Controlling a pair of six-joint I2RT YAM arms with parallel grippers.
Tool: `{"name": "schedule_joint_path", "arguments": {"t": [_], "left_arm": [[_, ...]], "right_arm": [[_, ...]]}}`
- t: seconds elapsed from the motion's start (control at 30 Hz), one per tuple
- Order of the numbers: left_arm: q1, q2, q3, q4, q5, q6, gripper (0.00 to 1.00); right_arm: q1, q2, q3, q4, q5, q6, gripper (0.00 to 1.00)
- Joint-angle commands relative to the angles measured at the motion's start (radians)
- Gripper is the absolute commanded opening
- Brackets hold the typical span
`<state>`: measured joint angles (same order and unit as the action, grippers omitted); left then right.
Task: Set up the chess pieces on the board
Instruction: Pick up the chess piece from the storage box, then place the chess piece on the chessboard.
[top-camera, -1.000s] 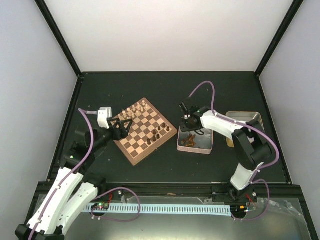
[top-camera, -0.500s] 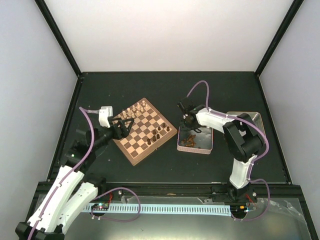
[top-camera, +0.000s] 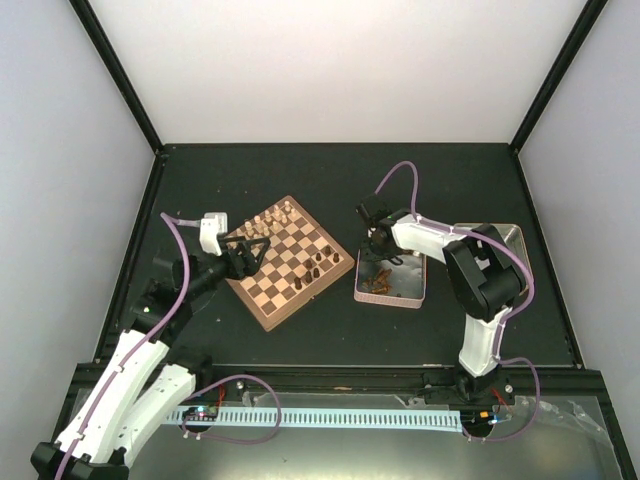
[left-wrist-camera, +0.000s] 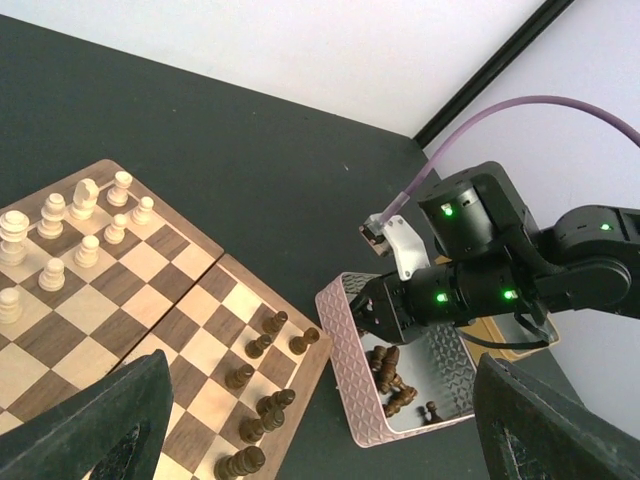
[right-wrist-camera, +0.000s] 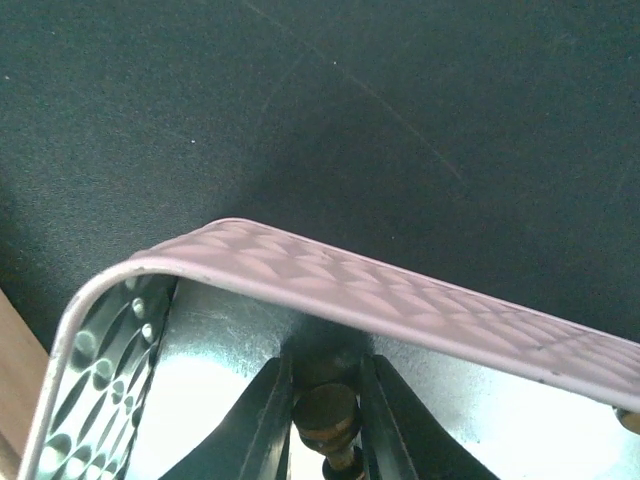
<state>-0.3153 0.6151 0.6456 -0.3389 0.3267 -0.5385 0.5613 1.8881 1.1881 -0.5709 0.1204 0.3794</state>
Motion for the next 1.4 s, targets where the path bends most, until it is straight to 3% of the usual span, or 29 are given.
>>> {"name": "schedule_joint_path", "arguments": {"t": [0.0, 0.1, 0.3, 0.5, 0.7, 0.87, 1.07, 1.37], "left_arm": [[0.004, -0.001, -0.003, 0.023, 0.043, -0.008, 0.84], [0.004, 0.0, -0.003, 0.029, 0.057, -0.009, 0.84], [0.002, 0.025, -0.018, 0.067, 0.111, -0.018, 0.84], [-0.058, 0.13, -0.027, 0.183, 0.155, -0.047, 0.84], [-0.24, 0.247, -0.033, 0.361, 0.058, -0.039, 0.83], [-0.365, 0.374, -0.041, 0.546, 0.0, -0.012, 0.82], [-0.463, 0.536, -0.013, 0.717, -0.071, 0.007, 0.74], [-0.532, 0.65, -0.015, 0.932, -0.154, 0.064, 0.58]], "right_arm": [[-0.009, 0.025, 0.004, -0.02, 0.003, 0.022, 0.21], [-0.011, 0.014, -0.004, -0.01, 0.005, 0.035, 0.14], [-0.014, -0.134, -0.081, 0.097, -0.05, 0.127, 0.11], [-0.015, -0.396, -0.222, 0.297, -0.217, 0.409, 0.11], [-0.015, -0.592, -0.411, 0.592, -0.393, 0.798, 0.12], [-0.013, -0.667, -0.488, 0.731, -0.466, 1.058, 0.12], [-0.014, -0.761, -0.592, 0.804, -0.491, 1.281, 0.13], [-0.012, -0.835, -0.659, 0.871, -0.531, 1.396, 0.15]]}}
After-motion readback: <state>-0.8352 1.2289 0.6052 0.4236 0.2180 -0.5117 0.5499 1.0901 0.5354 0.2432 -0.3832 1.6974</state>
